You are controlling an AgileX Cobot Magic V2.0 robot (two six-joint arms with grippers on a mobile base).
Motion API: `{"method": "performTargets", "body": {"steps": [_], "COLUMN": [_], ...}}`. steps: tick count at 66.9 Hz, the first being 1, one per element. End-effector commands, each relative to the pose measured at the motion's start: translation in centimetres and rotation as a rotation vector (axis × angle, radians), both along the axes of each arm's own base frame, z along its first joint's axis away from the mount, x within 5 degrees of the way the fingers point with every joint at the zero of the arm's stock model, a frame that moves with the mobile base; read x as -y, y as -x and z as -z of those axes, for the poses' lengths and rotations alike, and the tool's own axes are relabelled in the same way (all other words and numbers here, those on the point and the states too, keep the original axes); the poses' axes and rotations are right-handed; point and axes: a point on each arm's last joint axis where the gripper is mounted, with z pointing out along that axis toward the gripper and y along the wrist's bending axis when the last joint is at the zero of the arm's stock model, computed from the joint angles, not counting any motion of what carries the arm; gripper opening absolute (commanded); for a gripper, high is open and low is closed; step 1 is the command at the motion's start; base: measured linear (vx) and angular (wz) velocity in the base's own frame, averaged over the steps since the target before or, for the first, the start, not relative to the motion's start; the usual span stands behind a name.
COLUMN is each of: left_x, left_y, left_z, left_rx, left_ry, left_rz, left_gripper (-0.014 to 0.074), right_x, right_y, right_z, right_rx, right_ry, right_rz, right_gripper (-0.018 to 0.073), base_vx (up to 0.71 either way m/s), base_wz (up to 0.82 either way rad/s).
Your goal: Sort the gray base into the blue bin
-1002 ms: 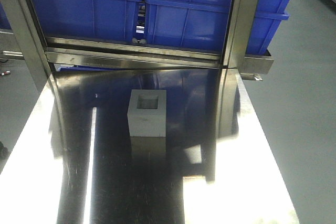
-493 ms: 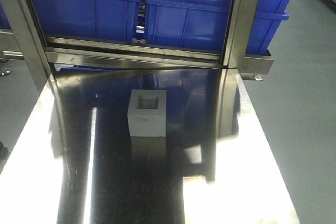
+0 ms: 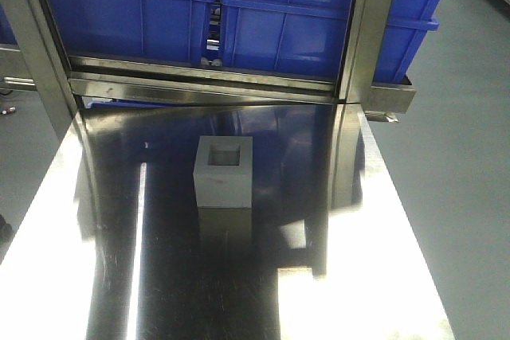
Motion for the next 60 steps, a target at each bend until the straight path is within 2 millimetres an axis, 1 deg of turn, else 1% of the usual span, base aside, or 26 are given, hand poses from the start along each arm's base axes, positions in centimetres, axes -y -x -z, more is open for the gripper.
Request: {"method": "performTargets", "body": {"steps": [1,6,12,20,25,28,33,40,43,50,55,60], "left_x": [-0.1,-0.1,-0.2,-0.2,-0.2,-0.2,-0.2,-0.2,-0.2,-0.2,-0.2,-0.2], "left_y": [-1.6,-2.6,-3.4,-3.5,-3.4,-3.4,-3.4,-3.4,-3.4,-3.4,-3.5,-3.5], "left_z": [-2.8,-3.8,-4.1,-4.0,-3.9,-3.9,-4.0,-4.0,-4.0,-4.0,-4.1,-4.2], "left_rx": [-0.081,-0.143,-0.165,-0.177,-0.180,-0.179,-0.176,-0.174,-0.174,-0.170,-0.164,-0.144], "left_ry": [0.015,0.019,0.022,0.022,0.022,0.022,0.022,0.022,0.025,0.025,0.024,0.042], "left_rz": [0.004,0.004,0.004,0.004,0.004,0.004,0.004,0.004,0.003,0.003,0.003,0.004], "left_gripper": [-0.0007,-0.0007,-0.0007,0.0000,0.0029,0.0074,0.0183,0.0399,0.0514,0.0672,0.0733,0.0727], "right_x": [0.0,0.0,0.0,0.0,0.0,0.0,0.0,0.0,0.0,0.0,0.0,0.0], "right_y": [-0.2,-0.2,-0.2,-0.2,-0.2,-0.2,-0.2,-0.2,-0.2,-0.2,-0.2,-0.2], "right_z": [-0.5,-0.5,-0.5,-0.5,-0.5,-0.5,-0.5,-0.5,-0.5,-0.5,-0.5,-0.5], "right_rx": [0.052,0.052,0.052,0.052,0.052,0.052,0.052,0.052,0.052,0.052,0.052,0.052], "right_ry": [0.017,0.017,0.017,0.017,0.017,0.017,0.017,0.017,0.017,0.017,0.017,0.017], "right_rz": [-0.001,-0.001,-0.001,-0.001,-0.001,-0.001,-0.001,-0.001,-0.001,-0.001,-0.001,-0.001], "right_gripper": [-0.0005,-0.0005,-0.0005,-0.0005,-0.0005,-0.0005,-0.0005,-0.0005,-0.0005,-0.0005,-0.0005,-0.0005], "base_vx": [0.00,0.00,0.00,0.00,0.00,0.00,0.00,0.00,0.00,0.00,0.00,0.00], "base_wz": [0.00,0.00,0.00,0.00,0.00,0.00,0.00,0.00,0.00,0.00,0.00,0.00]}}
